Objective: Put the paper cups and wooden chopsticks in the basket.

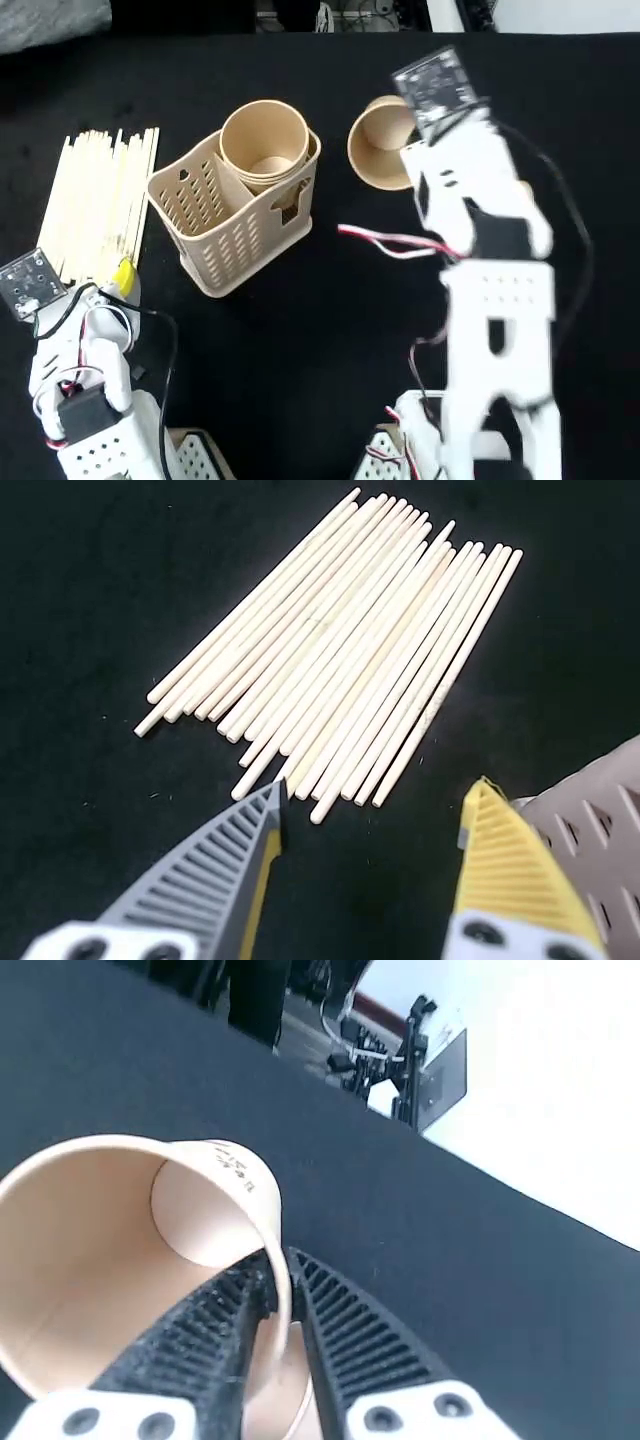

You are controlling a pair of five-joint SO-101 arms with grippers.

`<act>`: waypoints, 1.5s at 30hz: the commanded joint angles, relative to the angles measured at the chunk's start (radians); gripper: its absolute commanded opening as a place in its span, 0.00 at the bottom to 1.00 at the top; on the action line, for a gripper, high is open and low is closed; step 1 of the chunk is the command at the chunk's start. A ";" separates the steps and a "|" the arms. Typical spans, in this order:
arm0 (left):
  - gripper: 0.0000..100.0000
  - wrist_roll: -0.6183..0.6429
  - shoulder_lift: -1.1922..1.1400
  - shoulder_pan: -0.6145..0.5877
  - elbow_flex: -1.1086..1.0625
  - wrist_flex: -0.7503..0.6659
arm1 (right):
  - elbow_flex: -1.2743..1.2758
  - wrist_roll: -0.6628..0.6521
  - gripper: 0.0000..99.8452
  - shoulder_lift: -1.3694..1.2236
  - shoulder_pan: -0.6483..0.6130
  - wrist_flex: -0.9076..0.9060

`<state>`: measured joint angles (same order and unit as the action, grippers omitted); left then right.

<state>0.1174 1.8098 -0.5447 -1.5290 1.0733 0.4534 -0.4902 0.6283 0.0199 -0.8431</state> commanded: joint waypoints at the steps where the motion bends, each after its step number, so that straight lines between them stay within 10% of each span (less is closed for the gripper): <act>1: 0.28 0.011 0.009 -0.001 0.004 -0.018 | -0.380 0.120 0.01 0.065 -0.005 -0.341; 21: 0.28 0.011 0.009 -0.001 0.004 -0.018 | -1.431 0.333 0.01 -0.680 -0.407 -0.847; 45: 0.28 0.011 0.009 -0.001 0.004 -0.018 | -1.560 0.333 0.25 -0.773 -0.434 -0.908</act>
<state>0.1174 1.8098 -0.5447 -1.5290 1.0733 -1.0533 -0.1250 -0.2263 -0.4312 -1.7285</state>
